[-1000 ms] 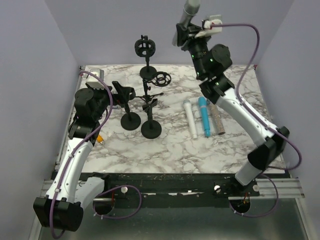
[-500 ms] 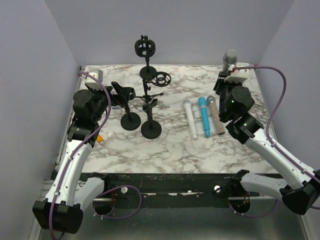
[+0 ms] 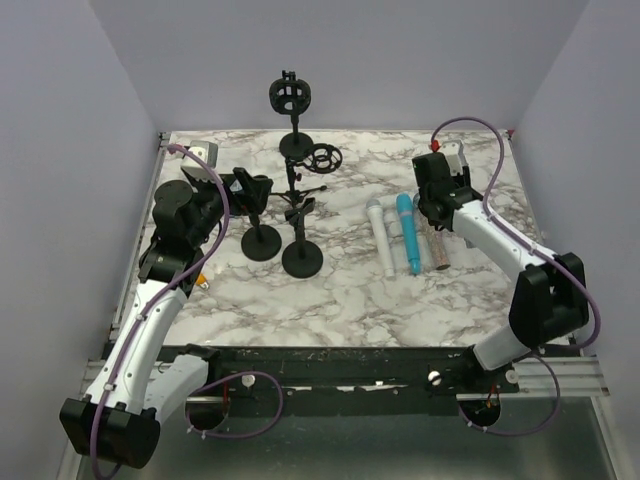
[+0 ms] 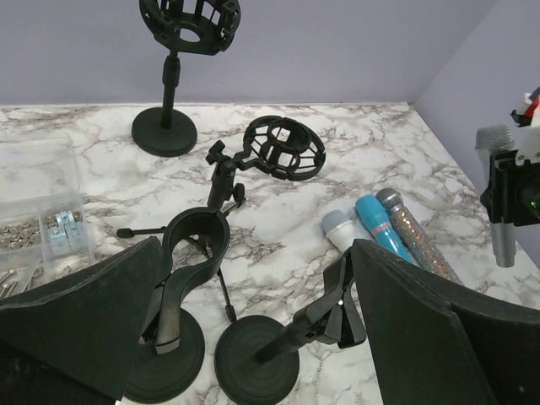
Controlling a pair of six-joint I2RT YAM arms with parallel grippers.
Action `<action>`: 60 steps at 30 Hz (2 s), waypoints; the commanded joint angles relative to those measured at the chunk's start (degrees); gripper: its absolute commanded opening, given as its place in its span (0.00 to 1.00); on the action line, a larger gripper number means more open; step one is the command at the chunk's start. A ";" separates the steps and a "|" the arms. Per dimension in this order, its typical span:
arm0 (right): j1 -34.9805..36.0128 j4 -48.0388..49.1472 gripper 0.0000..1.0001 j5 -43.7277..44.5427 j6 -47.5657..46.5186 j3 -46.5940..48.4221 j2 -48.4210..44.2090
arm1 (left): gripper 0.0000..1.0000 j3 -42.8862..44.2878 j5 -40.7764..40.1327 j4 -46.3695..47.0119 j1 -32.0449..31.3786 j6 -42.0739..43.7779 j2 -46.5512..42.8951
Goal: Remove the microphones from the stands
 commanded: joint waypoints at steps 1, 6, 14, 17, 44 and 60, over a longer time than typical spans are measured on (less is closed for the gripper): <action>-5.82 -8.43 0.15 -5.96 6.08 4.41 5.89 | 0.97 1.82 -1.10 -0.87 -0.39 0.84 -1.16; -10.72 -4.43 0.15 -13.26 4.77 3.73 11.64 | 0.97 1.92 -0.76 -0.80 -0.37 0.75 -1.07; -14.44 -2.07 0.15 -21.96 5.40 4.14 19.46 | 0.97 2.03 -0.85 -0.80 -0.36 0.75 -0.70; -15.21 0.02 0.21 -26.25 5.66 2.89 19.95 | 0.97 2.09 -0.85 -0.89 -0.37 0.84 -0.59; -15.53 -1.65 0.65 -28.29 7.60 3.76 15.50 | 0.97 2.09 -0.76 -0.88 -0.36 0.58 -0.28; -15.40 -2.96 0.70 -39.82 12.18 11.19 7.41 | 0.97 2.18 -0.67 -1.06 -0.37 0.58 -0.02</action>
